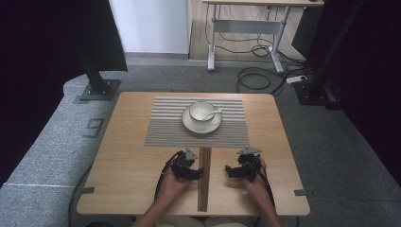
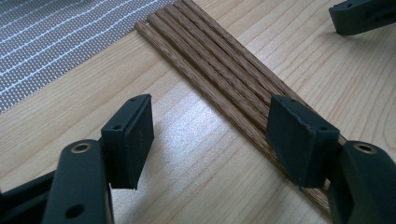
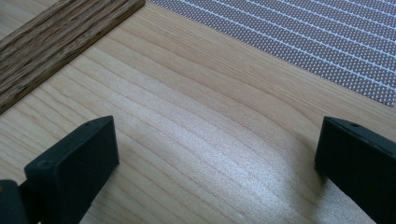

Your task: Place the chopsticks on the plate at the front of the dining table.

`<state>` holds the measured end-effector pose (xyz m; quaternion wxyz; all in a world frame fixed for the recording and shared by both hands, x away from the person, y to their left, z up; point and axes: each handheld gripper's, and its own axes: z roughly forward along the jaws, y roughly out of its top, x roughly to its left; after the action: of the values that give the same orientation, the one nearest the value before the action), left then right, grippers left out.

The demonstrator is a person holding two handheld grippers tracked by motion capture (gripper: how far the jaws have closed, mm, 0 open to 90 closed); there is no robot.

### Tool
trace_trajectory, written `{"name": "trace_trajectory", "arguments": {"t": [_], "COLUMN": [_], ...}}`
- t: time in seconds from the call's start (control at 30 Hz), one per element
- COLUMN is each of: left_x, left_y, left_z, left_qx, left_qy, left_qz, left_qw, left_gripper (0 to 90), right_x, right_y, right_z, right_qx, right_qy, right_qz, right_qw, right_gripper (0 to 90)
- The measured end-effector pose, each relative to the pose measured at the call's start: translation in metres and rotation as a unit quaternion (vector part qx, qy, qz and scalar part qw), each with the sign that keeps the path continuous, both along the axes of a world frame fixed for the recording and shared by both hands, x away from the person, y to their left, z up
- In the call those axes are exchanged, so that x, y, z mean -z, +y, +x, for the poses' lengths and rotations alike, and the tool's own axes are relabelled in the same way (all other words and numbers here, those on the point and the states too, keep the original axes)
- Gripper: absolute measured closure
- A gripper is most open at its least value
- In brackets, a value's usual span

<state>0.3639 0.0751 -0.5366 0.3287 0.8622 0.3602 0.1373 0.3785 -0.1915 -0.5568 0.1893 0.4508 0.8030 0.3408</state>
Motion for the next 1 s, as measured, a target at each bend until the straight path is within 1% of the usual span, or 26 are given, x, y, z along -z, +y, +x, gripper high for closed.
{"name": "trace_trajectory", "arguments": {"t": [0.1, 0.27, 0.33, 0.67, 0.73, 1.0], "left_x": [0.0005, 0.0002, 0.0003, 0.0013, 0.0022, 0.0021], "left_y": [-0.0001, 0.0006, 0.0005, 0.0005, 0.0005, 0.0008], "left_z": [-0.0001, -0.0007, -0.0003, -0.0005, 0.0001, -0.0004], "left_qx": [0.001, 0.0, 0.001, -0.001, -0.002, -0.005], "left_qy": [0.002, 0.0, 0.003, 0.008, 0.015, 0.015], "left_qz": [0.002, -0.003, -0.001, 0.001, 0.001, 0.004], "left_qw": [1.0, 1.0, 1.0, 1.0, 0.9999, 0.9999], "left_gripper": [33.8, 35.5, 36.6, 37.9, 37.8, 38.3], "right_x": [0.0, 0.0, 0.0, 0.0, 0.0, 0.0], "right_y": [0.0, 0.0, 0.0001, 0.0, 0.0001, 0.0001], "right_z": [0.0, 0.0, 0.0, 0.0, -0.0001, -0.0001], "right_qx": [-0.001, -0.001, -0.001, -0.001, -0.001, -0.002], "right_qy": [0.0, 0.0, 0.0, 0.0, 0.0, 0.0], "right_qz": [0.0, 0.0, 0.0, 0.0, 0.0, 0.0], "right_qw": [1.0, 1.0, 1.0, 1.0, 1.0, 1.0], "right_gripper": [0.0, 0.0, 0.0, 0.0, 0.0, 0.0]}}
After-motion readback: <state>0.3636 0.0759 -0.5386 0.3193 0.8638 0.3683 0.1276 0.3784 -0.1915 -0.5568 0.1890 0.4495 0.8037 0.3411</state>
